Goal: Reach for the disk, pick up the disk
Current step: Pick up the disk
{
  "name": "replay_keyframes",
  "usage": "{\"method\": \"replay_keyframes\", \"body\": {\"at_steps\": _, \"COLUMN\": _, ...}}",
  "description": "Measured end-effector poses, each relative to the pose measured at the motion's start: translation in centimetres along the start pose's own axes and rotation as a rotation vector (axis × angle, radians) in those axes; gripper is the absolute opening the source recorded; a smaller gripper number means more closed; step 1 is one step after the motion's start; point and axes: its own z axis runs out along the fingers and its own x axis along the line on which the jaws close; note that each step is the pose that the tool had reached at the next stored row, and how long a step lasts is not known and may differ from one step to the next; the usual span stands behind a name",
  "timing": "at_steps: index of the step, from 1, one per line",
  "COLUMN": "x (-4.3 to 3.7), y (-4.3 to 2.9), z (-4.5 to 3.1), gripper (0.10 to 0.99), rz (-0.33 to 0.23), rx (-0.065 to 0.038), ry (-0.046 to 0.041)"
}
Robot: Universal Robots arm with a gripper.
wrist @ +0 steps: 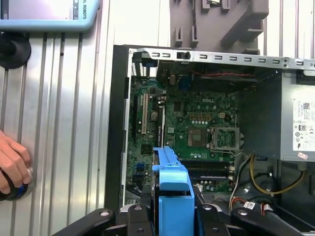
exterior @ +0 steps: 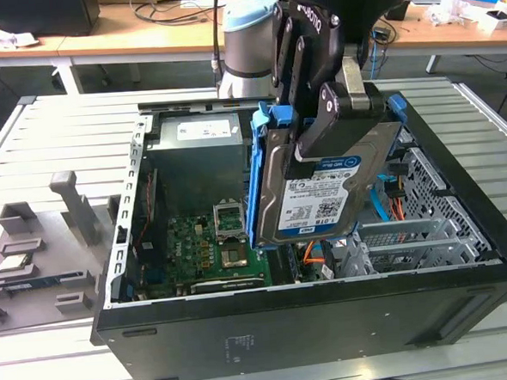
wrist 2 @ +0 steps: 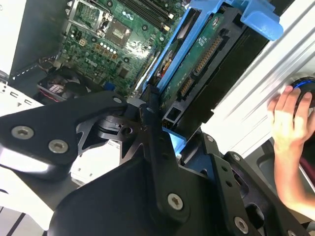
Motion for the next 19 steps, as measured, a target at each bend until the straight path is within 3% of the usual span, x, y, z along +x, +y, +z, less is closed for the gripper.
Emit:
{"method": "replay_keyframes", "body": {"at_steps": 3, "x": 0.33, "y": 0.00, "z": 0.00, "gripper": 0.369, "rz": 0.000, "rx": 0.000, "ry": 0.0000}}
{"method": "replay_keyframes", "body": {"at_steps": 5, "x": 0.36, "y": -0.40, "z": -0.03, "gripper": 0.369, "rz": 0.000, "rx": 0.000, "ry": -0.0001}}
{"method": "replay_keyframes", "body": {"at_steps": 11, "x": 0.45, "y": -2.44, "z": -0.17, "gripper": 0.369, "rz": 0.000, "rx": 0.000, "ry": 0.0001}}
{"method": "replay_keyframes", "body": {"at_steps": 13, "x": 0.51, "y": -3.61, "z": -0.25, "gripper": 0.369, "rz": 0.000, "rx": -0.001, "ry": 0.0000}}
{"method": "replay_keyframes", "body": {"at_steps": 19, "x": 0.61, "y": -5.73, "z": -0.40, "gripper": 0.369, "rz": 0.000, "rx": -0.001, "ry": -0.0001}}
